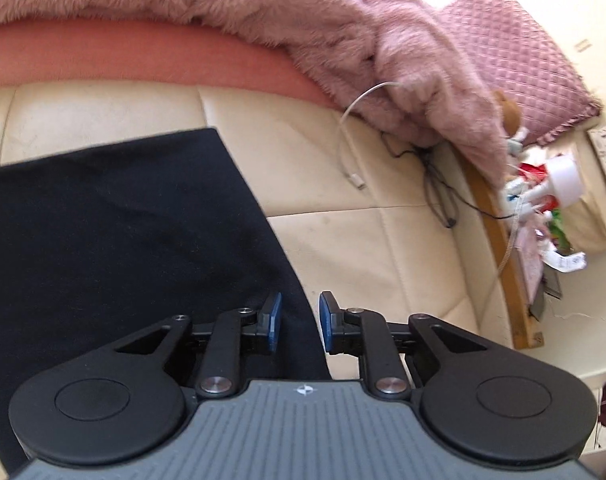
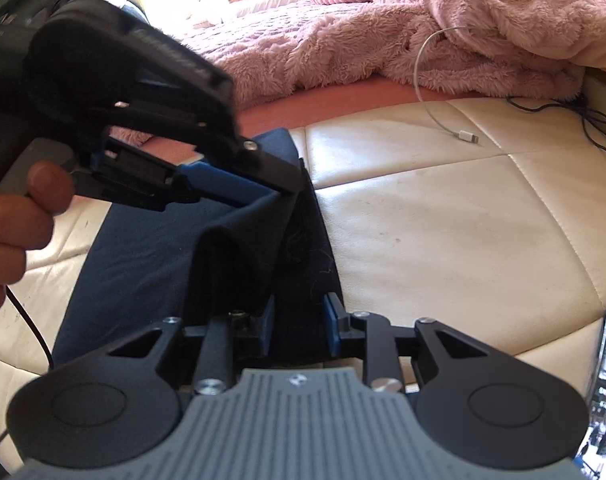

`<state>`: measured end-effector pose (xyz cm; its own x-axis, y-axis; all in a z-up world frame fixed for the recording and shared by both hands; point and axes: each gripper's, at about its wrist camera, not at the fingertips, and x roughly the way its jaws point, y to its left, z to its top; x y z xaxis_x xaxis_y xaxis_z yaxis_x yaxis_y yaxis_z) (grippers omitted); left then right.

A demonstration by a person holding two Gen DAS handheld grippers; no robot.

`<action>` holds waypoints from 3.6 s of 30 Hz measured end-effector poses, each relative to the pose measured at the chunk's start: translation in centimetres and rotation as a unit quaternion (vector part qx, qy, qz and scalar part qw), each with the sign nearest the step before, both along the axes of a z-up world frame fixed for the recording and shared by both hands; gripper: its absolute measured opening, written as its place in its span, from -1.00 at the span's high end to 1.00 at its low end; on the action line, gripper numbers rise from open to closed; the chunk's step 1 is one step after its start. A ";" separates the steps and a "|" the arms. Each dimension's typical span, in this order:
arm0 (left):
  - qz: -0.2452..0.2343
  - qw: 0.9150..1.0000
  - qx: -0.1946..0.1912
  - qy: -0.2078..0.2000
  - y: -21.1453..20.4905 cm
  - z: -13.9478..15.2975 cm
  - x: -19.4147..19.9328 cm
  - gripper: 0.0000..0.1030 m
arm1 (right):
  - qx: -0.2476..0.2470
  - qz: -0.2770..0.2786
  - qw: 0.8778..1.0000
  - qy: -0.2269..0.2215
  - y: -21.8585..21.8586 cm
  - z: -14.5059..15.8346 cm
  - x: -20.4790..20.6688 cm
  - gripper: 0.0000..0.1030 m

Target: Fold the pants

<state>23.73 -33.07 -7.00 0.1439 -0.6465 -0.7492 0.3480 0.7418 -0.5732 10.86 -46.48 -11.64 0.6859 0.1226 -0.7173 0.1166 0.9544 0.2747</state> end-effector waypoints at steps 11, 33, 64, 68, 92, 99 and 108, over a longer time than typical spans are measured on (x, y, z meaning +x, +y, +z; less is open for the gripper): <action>0.035 0.988 0.075 -0.128 9.9 2.4 -3.2 0.45 | 0.033 -0.032 0.998 -0.041 -0.6 4.6 -2.7 0.14; 0.058 0.988 0.110 -0.096 15.4 -2.2 -4.4 0.46 | 0.075 -0.079 0.994 0.033 -1.5 1.2 -0.3 0.88; 0.102 0.973 0.138 -0.154 15.2 -5.3 5.4 0.60 | -0.060 -0.014 0.998 -0.003 0.9 -0.6 11.3 0.90; 0.109 0.972 0.140 -0.155 15.0 -6.0 5.9 0.57 | -0.055 -0.024 0.998 -0.003 0.6 -1.2 11.1 0.89; -0.013 0.986 0.126 -0.104 15.7 -3.5 -10.8 0.56 | -0.099 -0.028 0.995 0.018 4.2 0.6 -0.8 0.72; -0.003 0.991 0.113 -0.071 17.4 -3.1 -10.8 0.44 | -0.070 -0.021 0.997 0.023 3.3 0.7 -0.6 0.62; 0.105 0.993 0.013 -0.057 21.2 -1.5 -5.8 -0.09 | 0.117 0.009 0.993 0.022 -2.7 2.4 1.9 -0.21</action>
<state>17.95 -11.82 -8.52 0.3583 -0.5745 -0.7359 0.2452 0.8185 -0.5195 12.79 -49.18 -9.27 0.6508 0.3023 -0.6964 0.1162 0.8669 0.4848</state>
